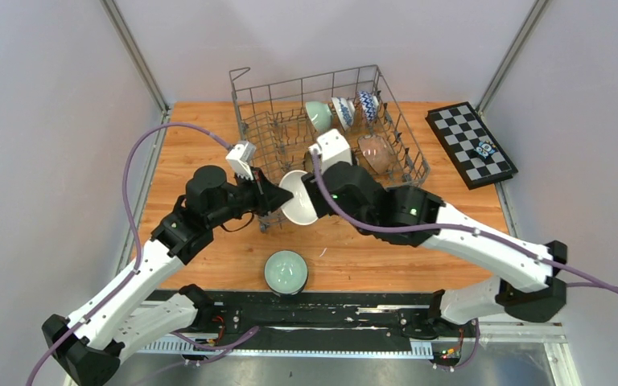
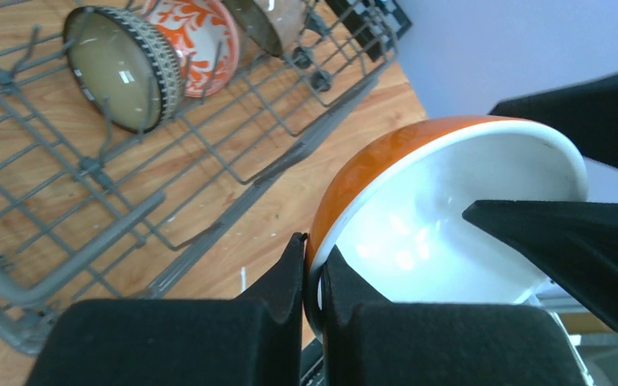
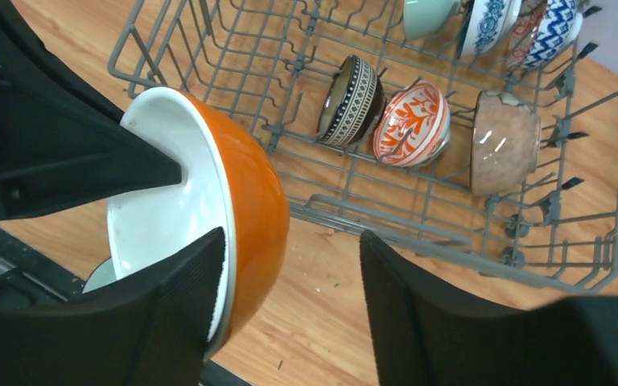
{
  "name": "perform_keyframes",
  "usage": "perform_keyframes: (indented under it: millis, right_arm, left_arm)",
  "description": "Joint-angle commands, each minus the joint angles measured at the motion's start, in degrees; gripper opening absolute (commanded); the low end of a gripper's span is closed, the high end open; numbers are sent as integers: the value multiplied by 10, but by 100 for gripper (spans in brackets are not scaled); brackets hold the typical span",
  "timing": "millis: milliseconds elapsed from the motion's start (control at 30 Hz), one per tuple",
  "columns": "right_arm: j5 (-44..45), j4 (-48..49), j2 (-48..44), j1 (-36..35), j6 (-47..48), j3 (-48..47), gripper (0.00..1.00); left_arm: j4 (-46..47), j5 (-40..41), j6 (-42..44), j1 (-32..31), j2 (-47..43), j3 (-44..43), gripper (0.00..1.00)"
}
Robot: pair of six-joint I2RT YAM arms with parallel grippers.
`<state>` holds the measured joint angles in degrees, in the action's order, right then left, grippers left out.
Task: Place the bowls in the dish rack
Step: Place the bowl in the dish rack.
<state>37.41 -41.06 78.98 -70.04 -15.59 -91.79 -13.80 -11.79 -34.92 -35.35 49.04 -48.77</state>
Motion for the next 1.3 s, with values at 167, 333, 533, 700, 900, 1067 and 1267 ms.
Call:
perform_keyframes:
  millis: [167, 333, 533, 700, 900, 1067, 1267]
  right_arm:
    - [-171, 76, -168, 41, -49, 145, 98]
    - [-217, 139, -228, 50, -99, 207, 99]
    - [-243, 188, -265, 53, -136, 247, 93]
    - [-264, 204, -261, 54, -142, 246, 86]
    - [-297, 224, -254, 55, -139, 243, 72]
    - [-305, 229, -254, 54, -136, 240, 59]
    - [-307, 228, -250, 55, -127, 233, 3]
  left_arm:
    - [163, -125, -53, -2, -9, 46, 0]
    - [243, -153, -93, -2, -7, 75, 0]
    - [318, -173, -130, -2, -3, 93, 0]
    - [337, -184, -140, -2, -1, 96, 0]
    - [343, -189, -144, -2, -1, 99, 0]
    - [351, -195, -151, -2, 4, 97, 0]
    - [355, -203, -153, -2, 7, 98, 0]
